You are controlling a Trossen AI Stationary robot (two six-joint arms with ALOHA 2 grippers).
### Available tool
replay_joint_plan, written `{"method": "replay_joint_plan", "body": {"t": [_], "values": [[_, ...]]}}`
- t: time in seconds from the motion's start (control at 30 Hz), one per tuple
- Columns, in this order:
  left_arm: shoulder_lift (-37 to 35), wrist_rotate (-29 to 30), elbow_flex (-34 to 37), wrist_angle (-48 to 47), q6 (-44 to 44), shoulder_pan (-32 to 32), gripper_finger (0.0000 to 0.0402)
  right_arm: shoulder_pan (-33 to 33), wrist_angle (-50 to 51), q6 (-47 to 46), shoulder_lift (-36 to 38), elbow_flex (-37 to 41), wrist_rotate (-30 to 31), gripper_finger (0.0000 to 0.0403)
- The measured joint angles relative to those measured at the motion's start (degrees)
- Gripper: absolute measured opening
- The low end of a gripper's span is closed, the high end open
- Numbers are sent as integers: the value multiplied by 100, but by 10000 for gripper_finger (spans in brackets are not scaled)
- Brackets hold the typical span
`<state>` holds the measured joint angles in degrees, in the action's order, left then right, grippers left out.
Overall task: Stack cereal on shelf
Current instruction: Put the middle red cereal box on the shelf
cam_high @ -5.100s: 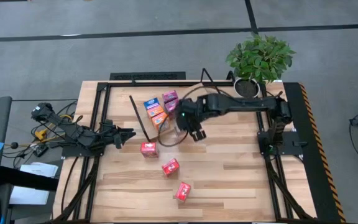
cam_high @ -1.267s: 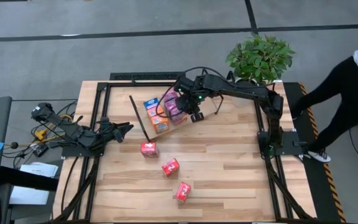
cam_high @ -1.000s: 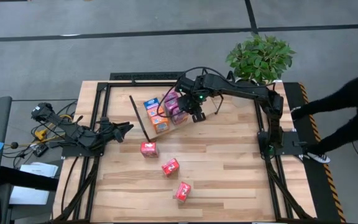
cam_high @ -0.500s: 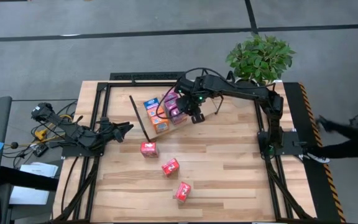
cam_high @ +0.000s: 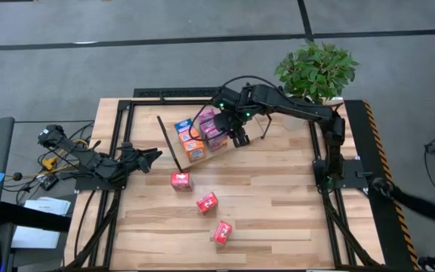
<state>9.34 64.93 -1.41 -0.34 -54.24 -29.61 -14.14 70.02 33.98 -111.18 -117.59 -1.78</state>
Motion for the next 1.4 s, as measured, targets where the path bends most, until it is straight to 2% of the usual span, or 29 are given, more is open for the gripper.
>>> {"method": "replay_joint_plan", "body": {"t": [0.17, 0.23, 0.43, 0.57, 0.73, 0.87, 1.17, 1.27, 1.4], "values": [[0, -3, 0, 0, 57, 0, 300, 313, -134, -602, 264, -233, -1012, 214], [1, -13, 0, 2, 87, 2, 300, 522, -152, -826, 343, -214, -1205, 212], [2, -306, 0, 44, 141, 2, 300, 1327, -665, -1063, 313, -191, -1172, 211], [2, -632, 0, 93, 263, 2, 300, 1785, -1443, -1120, 311, 148, -1121, 212], [2, -817, 0, 116, 258, 0, 300, 2157, -1947, -1109, 328, 477, -1007, 214], [2, -906, 0, 127, 295, 1, 300, 2391, -2278, -1113, 300, 886, -980, 244], [2, -906, 0, 126, 265, 1, 300, 2906, -3721, -1166, 310, 1925, -516, 351], [2, -907, 0, 125, 252, 1, 300, 3005, -4160, -1204, 310, 2279, -292, 362], [2, -907, 0, 125, 225, 2, 300, 2947, -4505, -1546, 310, 2632, -260, 357]]}}
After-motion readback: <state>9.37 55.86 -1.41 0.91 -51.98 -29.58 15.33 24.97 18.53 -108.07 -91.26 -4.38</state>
